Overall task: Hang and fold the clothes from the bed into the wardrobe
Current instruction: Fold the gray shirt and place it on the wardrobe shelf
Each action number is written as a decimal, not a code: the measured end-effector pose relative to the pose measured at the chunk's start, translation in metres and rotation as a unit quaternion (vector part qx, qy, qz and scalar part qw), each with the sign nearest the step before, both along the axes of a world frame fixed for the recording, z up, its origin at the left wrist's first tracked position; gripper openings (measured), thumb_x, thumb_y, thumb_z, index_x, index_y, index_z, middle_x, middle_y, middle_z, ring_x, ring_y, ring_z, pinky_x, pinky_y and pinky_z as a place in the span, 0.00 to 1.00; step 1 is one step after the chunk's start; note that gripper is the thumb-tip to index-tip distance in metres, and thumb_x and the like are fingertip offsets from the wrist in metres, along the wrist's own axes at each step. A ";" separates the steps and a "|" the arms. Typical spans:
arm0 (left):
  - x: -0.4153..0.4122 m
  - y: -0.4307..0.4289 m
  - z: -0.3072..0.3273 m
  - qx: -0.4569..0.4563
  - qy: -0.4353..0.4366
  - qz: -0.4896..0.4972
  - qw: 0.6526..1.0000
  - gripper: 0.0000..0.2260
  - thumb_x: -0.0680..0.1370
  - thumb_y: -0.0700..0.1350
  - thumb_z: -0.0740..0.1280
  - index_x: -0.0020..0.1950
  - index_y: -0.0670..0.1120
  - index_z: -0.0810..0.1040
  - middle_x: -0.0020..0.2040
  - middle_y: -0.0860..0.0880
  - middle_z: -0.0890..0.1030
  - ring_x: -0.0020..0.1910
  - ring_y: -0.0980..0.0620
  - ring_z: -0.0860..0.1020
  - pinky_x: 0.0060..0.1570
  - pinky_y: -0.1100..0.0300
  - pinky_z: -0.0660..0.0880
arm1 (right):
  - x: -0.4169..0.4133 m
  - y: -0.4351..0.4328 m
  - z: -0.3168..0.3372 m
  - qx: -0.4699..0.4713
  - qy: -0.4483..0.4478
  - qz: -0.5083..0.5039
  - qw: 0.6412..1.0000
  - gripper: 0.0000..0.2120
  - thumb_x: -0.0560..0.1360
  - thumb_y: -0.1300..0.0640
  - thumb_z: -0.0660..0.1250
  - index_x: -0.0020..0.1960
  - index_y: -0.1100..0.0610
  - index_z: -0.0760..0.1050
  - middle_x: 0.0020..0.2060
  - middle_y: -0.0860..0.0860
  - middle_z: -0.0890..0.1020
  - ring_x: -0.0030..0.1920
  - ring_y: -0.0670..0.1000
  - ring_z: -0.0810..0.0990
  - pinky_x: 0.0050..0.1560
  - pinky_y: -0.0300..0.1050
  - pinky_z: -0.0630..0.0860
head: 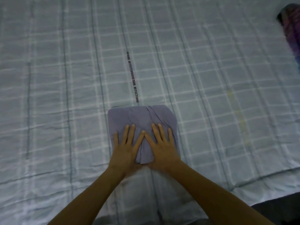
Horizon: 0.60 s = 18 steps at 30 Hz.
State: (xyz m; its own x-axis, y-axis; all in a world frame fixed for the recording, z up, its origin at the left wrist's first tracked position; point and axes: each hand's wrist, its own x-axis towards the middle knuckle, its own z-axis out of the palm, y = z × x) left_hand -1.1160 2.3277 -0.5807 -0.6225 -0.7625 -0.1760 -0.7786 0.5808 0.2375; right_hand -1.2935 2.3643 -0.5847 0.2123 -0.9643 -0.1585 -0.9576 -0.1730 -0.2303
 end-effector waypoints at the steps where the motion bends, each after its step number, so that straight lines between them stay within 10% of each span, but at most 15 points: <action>1: -0.003 -0.006 -0.004 0.000 0.011 0.012 1.000 0.49 0.64 0.72 0.58 0.78 0.47 0.50 0.74 0.36 0.59 0.74 0.37 0.54 0.64 0.31 0.51 | -0.006 -0.007 -0.002 -0.005 -0.009 0.002 1.000 0.50 0.63 0.26 0.59 0.76 0.53 0.57 0.75 0.61 0.55 0.75 0.61 0.52 0.72 0.64 0.43; 9: -0.008 -0.027 -0.020 -0.050 0.028 0.031 0.998 0.47 0.60 0.42 0.77 0.75 0.43 0.57 0.69 0.32 0.67 0.69 0.32 0.65 0.63 0.28 0.58 | -0.014 -0.034 -0.022 -0.090 -0.009 0.014 0.996 0.43 0.63 0.49 0.77 0.73 0.58 0.64 0.71 0.64 0.64 0.72 0.63 0.59 0.72 0.62 0.48; 14: -0.015 -0.041 0.006 -0.052 0.083 0.058 0.993 0.23 0.70 0.37 0.69 0.63 0.43 0.68 0.53 0.37 0.79 0.51 0.37 0.79 0.50 0.42 0.76 | -0.001 -0.047 -0.008 -0.091 0.003 -0.034 0.995 0.34 0.57 0.61 0.80 0.62 0.61 0.76 0.61 0.63 0.77 0.58 0.64 0.79 0.55 0.64 0.75; 18: 0.002 -0.054 0.049 -0.052 0.108 0.069 0.990 0.17 0.75 0.41 0.61 0.64 0.41 0.71 0.55 0.38 0.79 0.50 0.39 0.79 0.49 0.44 0.76 | 0.016 -0.063 0.032 -0.105 -0.050 -0.038 0.993 0.26 0.64 0.61 0.77 0.61 0.62 0.76 0.60 0.63 0.78 0.58 0.64 0.78 0.55 0.60 0.77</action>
State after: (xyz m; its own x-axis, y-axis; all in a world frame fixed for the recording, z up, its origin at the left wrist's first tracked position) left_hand -1.1142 2.2740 -0.5314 -0.5255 -0.8501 0.0338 -0.7902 0.5025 0.3508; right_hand -1.2779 2.3008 -0.5524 0.1428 -0.9876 0.0653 -0.9437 -0.1557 -0.2920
